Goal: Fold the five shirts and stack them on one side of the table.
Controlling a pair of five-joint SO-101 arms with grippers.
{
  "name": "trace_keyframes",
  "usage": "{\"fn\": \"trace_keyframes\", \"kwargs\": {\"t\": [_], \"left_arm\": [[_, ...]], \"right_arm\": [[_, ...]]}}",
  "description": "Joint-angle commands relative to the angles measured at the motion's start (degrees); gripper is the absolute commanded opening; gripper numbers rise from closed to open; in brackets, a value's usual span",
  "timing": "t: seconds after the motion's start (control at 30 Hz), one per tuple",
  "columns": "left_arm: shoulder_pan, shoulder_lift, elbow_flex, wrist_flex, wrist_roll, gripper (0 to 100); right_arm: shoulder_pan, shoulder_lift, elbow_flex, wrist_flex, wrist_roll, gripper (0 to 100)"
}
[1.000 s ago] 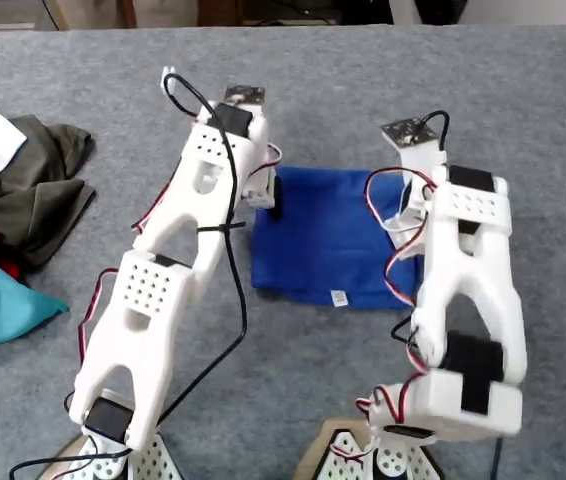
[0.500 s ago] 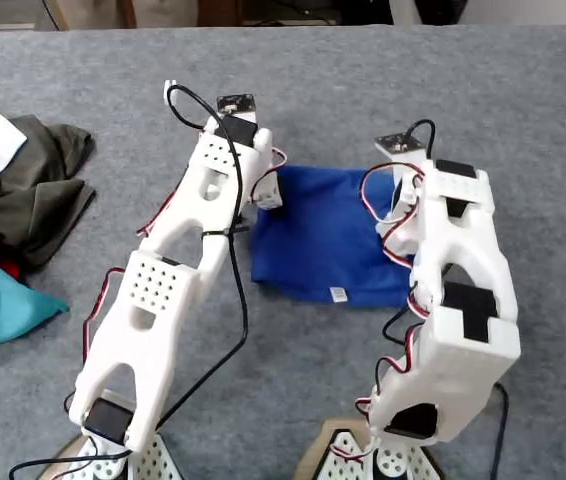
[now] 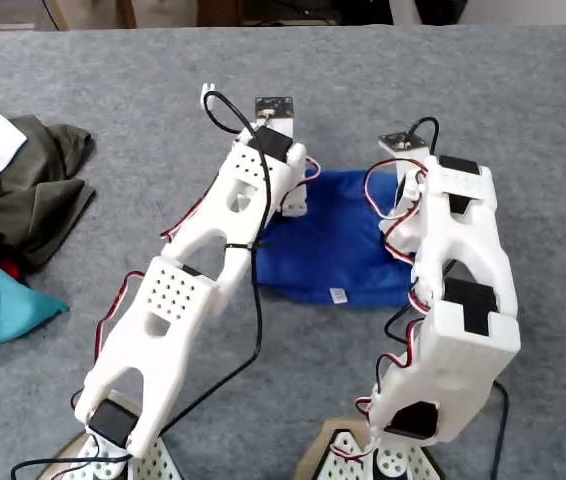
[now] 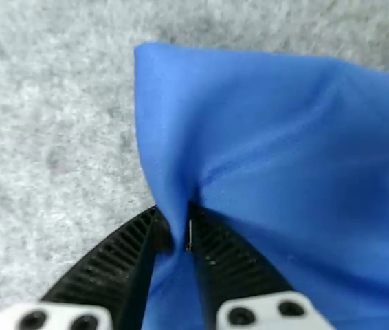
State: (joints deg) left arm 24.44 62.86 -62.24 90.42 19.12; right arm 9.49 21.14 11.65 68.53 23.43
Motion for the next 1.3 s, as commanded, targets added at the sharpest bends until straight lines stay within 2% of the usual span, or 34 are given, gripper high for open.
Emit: {"fn": "trace_keyframes", "kwargs": {"t": [0.0,0.23,0.47,0.7,0.9,1.1,1.27], "left_arm": [[0.53,-0.13,-4.66,0.97,0.53,2],[4.40,-0.13,-22.86,9.32,0.44,2],[14.24,-0.13,-33.85,8.97,0.18,2],[24.88,0.13,-33.05,-2.46,0.35,2],[34.73,0.40,-32.53,-11.96,0.35,2],[41.85,0.31,-22.86,-26.90,0.35,2],[43.43,0.04,-15.12,-34.37,0.35,2]], "right_arm": [[-0.04,-3.47,-0.04,0.79,-0.18,0.4],[5.05,-18.24,-0.22,7.82,-0.09,0.4],[19.82,-31.78,-0.04,14.07,3.16,0.4],[41.36,-33.71,-0.04,13.89,10.46,0.4],[58.07,-33.71,2.07,7.47,17.58,0.4],[69.93,-33.71,5.76,-0.18,21.36,0.4],[75.21,-33.71,9.10,-7.82,21.98,0.4]]}}
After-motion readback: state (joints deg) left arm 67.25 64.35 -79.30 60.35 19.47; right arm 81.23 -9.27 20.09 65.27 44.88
